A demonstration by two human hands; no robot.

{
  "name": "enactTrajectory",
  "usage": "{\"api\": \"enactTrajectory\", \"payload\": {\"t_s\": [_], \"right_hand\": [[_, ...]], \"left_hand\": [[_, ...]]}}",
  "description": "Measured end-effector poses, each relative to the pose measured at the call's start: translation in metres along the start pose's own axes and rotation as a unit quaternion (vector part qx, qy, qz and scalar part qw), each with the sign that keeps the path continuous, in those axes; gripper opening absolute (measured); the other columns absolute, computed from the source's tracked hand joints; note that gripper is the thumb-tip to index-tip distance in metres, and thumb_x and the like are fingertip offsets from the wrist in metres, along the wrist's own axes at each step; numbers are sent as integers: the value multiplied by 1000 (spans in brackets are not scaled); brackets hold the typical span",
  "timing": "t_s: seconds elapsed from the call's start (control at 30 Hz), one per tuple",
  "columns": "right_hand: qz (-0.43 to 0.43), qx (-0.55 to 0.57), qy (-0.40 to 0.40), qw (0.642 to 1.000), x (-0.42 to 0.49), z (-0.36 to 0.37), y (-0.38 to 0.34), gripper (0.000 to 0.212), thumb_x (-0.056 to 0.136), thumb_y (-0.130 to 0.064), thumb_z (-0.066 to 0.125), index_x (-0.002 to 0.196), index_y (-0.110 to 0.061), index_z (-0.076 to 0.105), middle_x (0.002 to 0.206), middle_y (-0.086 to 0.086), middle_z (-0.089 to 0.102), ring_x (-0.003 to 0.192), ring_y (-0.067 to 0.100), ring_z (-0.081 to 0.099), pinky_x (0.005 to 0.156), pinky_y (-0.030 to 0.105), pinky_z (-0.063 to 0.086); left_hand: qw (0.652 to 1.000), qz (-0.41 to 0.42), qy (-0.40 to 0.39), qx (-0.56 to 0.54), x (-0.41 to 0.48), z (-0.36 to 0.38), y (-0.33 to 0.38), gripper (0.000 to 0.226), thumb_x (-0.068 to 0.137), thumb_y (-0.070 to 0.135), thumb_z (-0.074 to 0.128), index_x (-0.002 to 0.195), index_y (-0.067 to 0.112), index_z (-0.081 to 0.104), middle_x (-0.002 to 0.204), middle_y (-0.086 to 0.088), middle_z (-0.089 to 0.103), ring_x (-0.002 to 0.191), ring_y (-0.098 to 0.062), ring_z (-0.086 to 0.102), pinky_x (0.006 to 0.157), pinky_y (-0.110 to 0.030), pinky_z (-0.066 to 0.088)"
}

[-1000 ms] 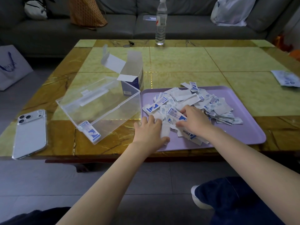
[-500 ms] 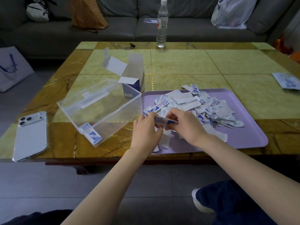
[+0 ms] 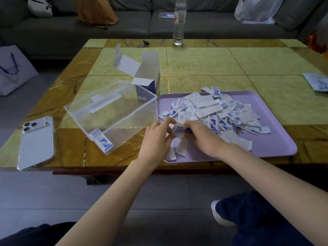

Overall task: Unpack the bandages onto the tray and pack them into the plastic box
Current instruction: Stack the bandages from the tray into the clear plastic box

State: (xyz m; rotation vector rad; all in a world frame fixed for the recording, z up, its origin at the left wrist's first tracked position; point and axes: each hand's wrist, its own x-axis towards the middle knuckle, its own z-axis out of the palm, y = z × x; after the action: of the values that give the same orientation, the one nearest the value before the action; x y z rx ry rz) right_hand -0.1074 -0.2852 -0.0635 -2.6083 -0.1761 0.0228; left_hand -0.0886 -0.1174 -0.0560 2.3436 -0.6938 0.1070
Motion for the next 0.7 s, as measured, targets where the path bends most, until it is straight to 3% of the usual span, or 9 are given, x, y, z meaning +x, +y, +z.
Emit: {"api": "enactTrajectory", "payload": {"t_s": [0.13,0.27,0.4,0.47,0.53,0.7], "right_hand": [[-22,-85,-3,996,-2,-3,-7,40,90,3,39,125,-13,47,119,7,54,113,23,43,92,31,34],[-42,-169,6,985,-4,-2,-12,40,93,-7,39,131,-21,42,118,3,51,113,21,41,93,30,31],[-70,-195,18,978,-8,5,-18,46,91,-5,40,135,-19,38,123,1,50,116,20,42,94,29,30],[-52,-146,37,987,-10,11,-17,53,87,4,43,136,-14,37,126,4,51,117,22,43,97,29,29],[-15,-64,67,996,-13,16,-14,54,86,8,46,136,-11,37,125,7,51,118,21,44,99,26,29],[85,176,131,972,-14,30,-18,42,91,5,45,130,-7,38,117,4,50,112,15,47,90,11,33]], "left_hand": [[997,1,18,69,0,-2,-4,29,83,18,65,110,17,55,95,5,64,96,-21,48,81,-30,30],[996,0,-17,91,0,3,-2,59,76,20,67,129,13,45,119,-9,48,109,-27,41,92,-30,31],[982,15,-58,177,-4,11,1,46,89,28,52,129,8,41,123,-12,42,111,-29,40,92,-33,33],[965,25,-78,248,-8,15,0,41,91,31,51,124,5,45,118,-13,45,105,-29,44,87,-34,36],[945,31,-91,312,-10,13,3,40,83,32,64,112,7,52,108,-11,51,95,-27,48,80,-32,38],[930,32,-140,337,-7,12,8,43,86,19,55,122,9,35,124,-9,39,114,-27,37,90,-32,29]]}}
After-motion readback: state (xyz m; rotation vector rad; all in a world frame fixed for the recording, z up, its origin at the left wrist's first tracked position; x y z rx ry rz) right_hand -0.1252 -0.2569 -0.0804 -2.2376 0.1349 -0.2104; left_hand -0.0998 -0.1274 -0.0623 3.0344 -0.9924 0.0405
